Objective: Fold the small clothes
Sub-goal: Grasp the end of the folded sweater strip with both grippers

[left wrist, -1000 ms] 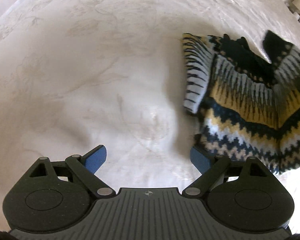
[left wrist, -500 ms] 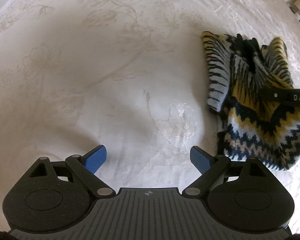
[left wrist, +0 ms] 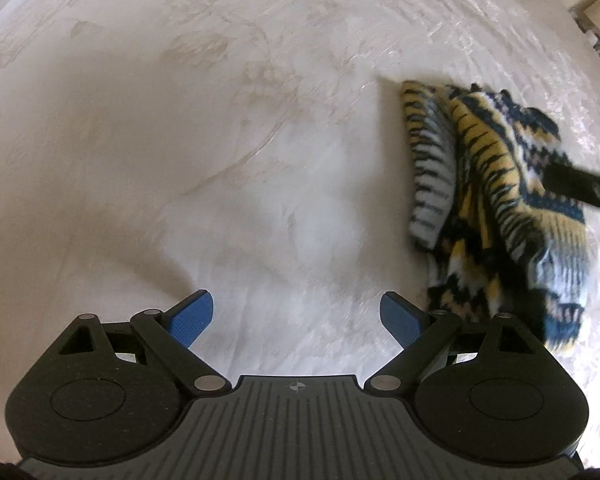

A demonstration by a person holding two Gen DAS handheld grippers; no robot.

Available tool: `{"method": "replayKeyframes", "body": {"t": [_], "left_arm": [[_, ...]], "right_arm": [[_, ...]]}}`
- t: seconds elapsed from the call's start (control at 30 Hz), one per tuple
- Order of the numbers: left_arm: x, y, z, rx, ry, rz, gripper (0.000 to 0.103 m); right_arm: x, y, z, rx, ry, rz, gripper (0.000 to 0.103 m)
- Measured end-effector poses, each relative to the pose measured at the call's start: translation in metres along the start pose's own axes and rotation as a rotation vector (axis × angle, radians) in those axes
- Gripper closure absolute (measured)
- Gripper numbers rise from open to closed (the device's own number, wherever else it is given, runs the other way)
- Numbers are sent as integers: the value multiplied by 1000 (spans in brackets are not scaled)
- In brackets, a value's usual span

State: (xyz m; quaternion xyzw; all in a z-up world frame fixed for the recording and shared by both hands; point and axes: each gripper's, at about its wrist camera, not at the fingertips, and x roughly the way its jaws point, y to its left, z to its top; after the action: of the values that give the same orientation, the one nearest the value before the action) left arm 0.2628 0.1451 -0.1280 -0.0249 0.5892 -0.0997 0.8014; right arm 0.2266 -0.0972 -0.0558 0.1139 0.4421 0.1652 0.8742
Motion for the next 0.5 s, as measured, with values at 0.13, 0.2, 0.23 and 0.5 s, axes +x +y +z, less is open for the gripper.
{"method": "replayKeyframes", "body": {"t": [0.13, 0.2, 0.23, 0.5], "left_arm": [[-2, -7, 15, 14, -18, -39, 12], [-4, -12, 22, 17, -27, -64, 12], [-4, -15, 26, 16, -31, -83, 12], [0, -42, 49, 20, 5, -217, 11]], "right_arm": [[-22, 0, -16, -109, -33, -76, 29], [-31, 7, -29, -185, -47, -130, 23], [-34, 12, -37, -224, -58, -166, 19], [-27, 54, -90, -507, -41, -270, 15]]}}
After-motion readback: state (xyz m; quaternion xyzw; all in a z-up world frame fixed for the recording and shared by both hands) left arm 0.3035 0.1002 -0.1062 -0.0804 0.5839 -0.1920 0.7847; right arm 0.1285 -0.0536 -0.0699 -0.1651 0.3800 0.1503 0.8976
